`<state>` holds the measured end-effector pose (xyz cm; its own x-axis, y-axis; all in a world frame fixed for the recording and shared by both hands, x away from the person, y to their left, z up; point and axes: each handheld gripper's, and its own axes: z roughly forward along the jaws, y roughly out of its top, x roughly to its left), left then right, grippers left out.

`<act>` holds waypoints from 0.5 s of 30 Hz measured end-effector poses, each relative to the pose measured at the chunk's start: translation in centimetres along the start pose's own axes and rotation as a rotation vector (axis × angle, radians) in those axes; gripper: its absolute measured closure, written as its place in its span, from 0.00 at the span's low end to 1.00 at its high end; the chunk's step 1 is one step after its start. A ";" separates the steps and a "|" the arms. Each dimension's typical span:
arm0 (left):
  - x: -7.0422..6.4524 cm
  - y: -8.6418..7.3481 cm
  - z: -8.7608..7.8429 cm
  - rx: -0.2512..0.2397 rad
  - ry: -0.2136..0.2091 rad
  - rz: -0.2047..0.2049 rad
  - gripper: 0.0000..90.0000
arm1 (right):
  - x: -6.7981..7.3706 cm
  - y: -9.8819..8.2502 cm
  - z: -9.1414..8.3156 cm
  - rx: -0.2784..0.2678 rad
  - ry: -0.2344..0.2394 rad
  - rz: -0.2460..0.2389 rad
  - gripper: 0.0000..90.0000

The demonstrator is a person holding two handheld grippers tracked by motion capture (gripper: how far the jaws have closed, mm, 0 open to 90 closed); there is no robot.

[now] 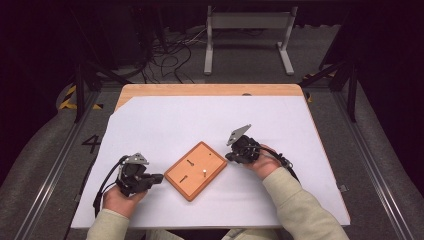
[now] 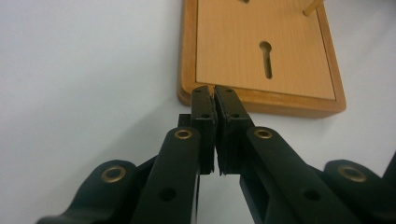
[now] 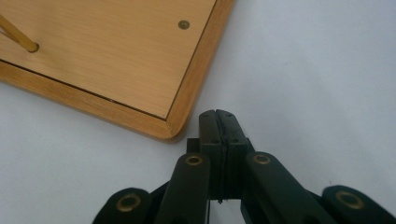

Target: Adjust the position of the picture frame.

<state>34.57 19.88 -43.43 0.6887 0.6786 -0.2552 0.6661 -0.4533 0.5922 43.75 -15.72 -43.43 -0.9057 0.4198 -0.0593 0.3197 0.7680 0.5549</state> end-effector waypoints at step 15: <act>0.5 1.1 2.4 0.095 0.006 -0.029 0.99 | 0.3 -1.9 -3.6 -0.161 -0.055 0.063 1.00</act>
<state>36.35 18.36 -44.78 0.6674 0.6956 -0.2659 0.7098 -0.4863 0.5096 41.90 -18.82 -41.56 -0.8672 0.4940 -0.0629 0.3228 0.6538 0.6844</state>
